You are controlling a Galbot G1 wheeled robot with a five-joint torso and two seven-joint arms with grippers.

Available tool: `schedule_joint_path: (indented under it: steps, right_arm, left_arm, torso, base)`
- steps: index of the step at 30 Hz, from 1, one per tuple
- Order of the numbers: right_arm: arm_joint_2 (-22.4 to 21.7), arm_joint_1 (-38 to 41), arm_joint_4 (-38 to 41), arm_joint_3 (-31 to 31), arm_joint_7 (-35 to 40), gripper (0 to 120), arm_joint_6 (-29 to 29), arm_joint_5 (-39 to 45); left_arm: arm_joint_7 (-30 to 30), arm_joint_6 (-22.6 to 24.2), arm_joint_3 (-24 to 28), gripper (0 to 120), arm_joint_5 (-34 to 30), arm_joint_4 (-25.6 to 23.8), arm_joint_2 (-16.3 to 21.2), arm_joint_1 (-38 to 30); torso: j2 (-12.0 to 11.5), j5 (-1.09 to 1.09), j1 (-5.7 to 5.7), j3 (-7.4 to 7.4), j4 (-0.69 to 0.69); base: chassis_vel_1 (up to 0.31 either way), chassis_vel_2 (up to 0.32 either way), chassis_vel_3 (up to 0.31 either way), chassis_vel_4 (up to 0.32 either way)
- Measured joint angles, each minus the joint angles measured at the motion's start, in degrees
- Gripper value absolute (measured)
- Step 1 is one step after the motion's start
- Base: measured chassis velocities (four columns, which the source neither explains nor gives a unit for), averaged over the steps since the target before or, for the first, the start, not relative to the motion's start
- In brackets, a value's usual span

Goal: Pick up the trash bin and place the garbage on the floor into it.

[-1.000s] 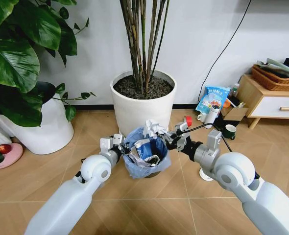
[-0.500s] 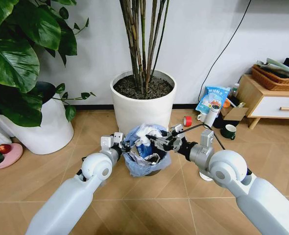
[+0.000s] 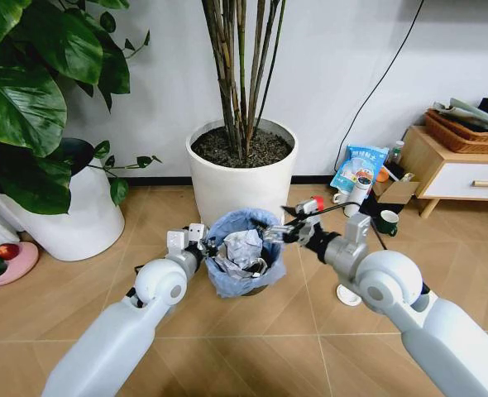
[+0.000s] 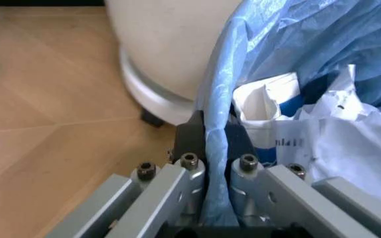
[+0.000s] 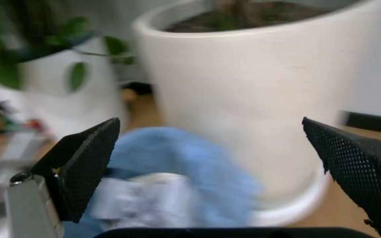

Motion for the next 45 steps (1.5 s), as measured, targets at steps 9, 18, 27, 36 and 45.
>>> schedule_joint_path:
  steps: [9, 18, 27, 36, 45]
  right_arm:
    - [0.0, -4.9, -11.4, 10.5, 2.6, 100, -1.5, -2.0]
    - [1.0, -5.6, -37.4, 11.3, -4.5, 100, 4.8, -9.9]
    - [4.3, -3.2, -56.3, 10.1, -13.3, 100, 12.7, -18.0]
    - [8.3, 1.9, -72.4, 9.2, -19.2, 100, 19.7, -22.6]
    - [12.9, 6.1, -80.0, 8.3, -20.8, 100, 23.1, -24.8]
  left_arm:
    - [-0.3, -0.2, -3.2, 0, 0.9, -3.3, 1.7, 3.4]
    - [-1.3, -0.4, -3.9, 0, 0.7, -5.0, 1.5, 3.9]
    - [-1.3, -0.9, -3.1, 0, 0.8, -4.7, 1.2, 4.0]
    - [-0.3, -1.3, -1.1, 0, 0.8, -3.0, 1.4, 2.8]
    - [0.1, -1.5, -0.8, 0, 0.8, -2.4, 1.6, 2.9]
  torso:
    - [0.0, 0.04, 0.0, 0.0, 0.01]
    - [0.0, 0.03, 0.0, 0.0, -0.01]
    - [0.0, 0.04, 0.0, 0.0, 0.01]
    - [0.0, 0.01, 0.0, 0.0, -0.01]
    - [0.0, -0.02, 0.0, 0.0, 0.0]
  base:
    - [0.0, 0.0, 0.0, 0.0]
    - [0.0, 0.0, 0.0, 0.0]
    - [0.0, 0.0, 0.0, 0.0]
    - [0.0, 0.0, 0.0, 0.0]
    - [0.0, 0.0, 0.0, 0.0]
